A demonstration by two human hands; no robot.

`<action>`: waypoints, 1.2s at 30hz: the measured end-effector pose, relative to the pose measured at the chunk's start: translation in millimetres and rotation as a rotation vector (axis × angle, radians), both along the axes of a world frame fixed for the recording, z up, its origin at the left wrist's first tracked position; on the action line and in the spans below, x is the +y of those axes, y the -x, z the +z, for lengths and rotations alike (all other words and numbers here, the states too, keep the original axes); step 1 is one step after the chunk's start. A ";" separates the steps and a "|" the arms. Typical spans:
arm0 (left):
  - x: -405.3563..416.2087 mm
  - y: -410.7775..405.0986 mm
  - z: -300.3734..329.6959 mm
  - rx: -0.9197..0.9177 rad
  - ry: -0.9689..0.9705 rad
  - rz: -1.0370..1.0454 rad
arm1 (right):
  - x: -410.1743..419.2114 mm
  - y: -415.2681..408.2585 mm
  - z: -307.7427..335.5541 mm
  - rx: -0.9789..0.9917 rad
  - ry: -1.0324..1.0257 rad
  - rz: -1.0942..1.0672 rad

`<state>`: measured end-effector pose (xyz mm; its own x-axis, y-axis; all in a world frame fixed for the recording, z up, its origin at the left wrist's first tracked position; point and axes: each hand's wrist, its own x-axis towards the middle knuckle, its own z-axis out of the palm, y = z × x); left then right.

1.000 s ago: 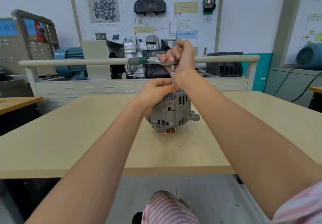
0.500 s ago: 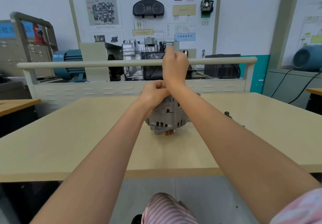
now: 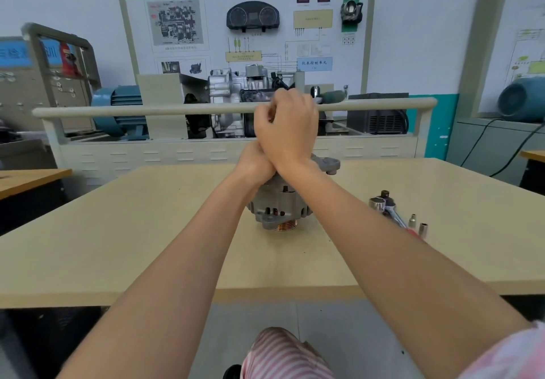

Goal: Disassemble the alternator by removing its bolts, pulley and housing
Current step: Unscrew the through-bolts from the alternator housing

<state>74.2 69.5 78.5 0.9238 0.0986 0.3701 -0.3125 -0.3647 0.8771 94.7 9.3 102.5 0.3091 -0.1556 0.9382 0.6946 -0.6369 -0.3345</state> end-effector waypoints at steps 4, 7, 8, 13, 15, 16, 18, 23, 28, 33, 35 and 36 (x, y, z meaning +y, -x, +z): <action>-2.9 0.9 -2.2 -0.018 -0.003 -0.014 | -9.2 -2.6 11.2 0.141 -0.120 0.118; -0.3 1.7 -2.1 -0.003 0.034 -0.104 | -17.3 -5.6 25.7 0.330 -0.472 0.766; 1.2 2.3 -1.5 0.006 0.043 -0.130 | -17.9 -6.4 29.5 0.395 -0.572 0.941; 0.8 3.2 -1.7 0.005 0.071 -0.133 | -20.9 -10.7 35.6 0.586 -0.756 1.297; -1.6 2.8 -2.1 -0.009 0.073 -0.113 | -20.8 -8.2 33.3 0.558 -0.807 1.233; -2.0 2.6 -2.2 -0.009 0.070 -0.108 | -19.9 -6.3 31.4 0.520 -0.793 1.148; -1.5 1.3 -2.5 -0.011 0.073 -0.101 | -16.5 -2.8 22.9 0.357 -0.554 0.790; -2.1 1.2 -3.6 -0.030 0.038 0.014 | -7.2 1.6 -1.3 -0.006 0.023 -0.049; -0.4 2.3 -2.9 -0.035 0.065 -0.101 | -10.6 0.4 23.6 0.287 -0.454 0.649; 1.3 -1.0 -5.2 -0.029 0.089 -0.129 | -23.4 -7.5 32.1 0.513 -0.763 1.090; 0.9 -0.7 -5.4 -0.027 0.103 -0.120 | -18.8 -5.5 30.2 0.485 -0.734 1.035; 0.6 -0.6 -5.8 -0.029 0.107 -0.117 | -15.3 -2.7 27.7 0.445 -0.689 0.953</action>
<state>74.9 70.1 72.7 0.9204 0.0308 0.3897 -0.3729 -0.2295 0.8990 97.4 -6.0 130.2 0.8363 -0.1119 0.5367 0.5234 0.4546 -0.7207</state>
